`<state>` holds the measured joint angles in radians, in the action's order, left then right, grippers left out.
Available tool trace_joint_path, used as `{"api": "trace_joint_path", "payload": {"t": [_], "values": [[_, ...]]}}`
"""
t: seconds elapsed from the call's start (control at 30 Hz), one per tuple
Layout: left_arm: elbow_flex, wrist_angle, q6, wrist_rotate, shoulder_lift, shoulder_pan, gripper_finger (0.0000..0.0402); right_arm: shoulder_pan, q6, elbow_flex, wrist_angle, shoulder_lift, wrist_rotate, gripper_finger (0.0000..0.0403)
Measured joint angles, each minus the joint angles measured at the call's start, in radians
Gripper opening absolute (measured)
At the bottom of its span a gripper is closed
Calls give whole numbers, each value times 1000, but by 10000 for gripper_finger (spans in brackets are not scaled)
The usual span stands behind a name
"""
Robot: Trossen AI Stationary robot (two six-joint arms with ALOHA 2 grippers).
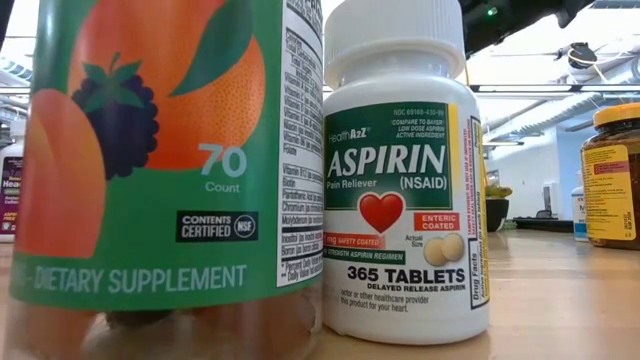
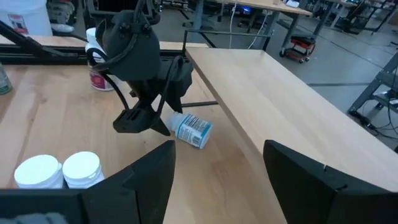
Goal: Pick and place medicine bottles onto shelf by color
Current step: Put the white pill bottle on the shelf
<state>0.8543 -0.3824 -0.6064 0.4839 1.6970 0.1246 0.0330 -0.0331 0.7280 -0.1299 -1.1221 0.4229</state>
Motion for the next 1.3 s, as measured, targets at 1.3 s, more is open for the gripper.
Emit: {"api": "trace_joint_path", "payload": {"t": [1.3], "values": [[0,-58,25,-192,-377,-195,174,56,-473,0,-316,-235,-136,264]]}}
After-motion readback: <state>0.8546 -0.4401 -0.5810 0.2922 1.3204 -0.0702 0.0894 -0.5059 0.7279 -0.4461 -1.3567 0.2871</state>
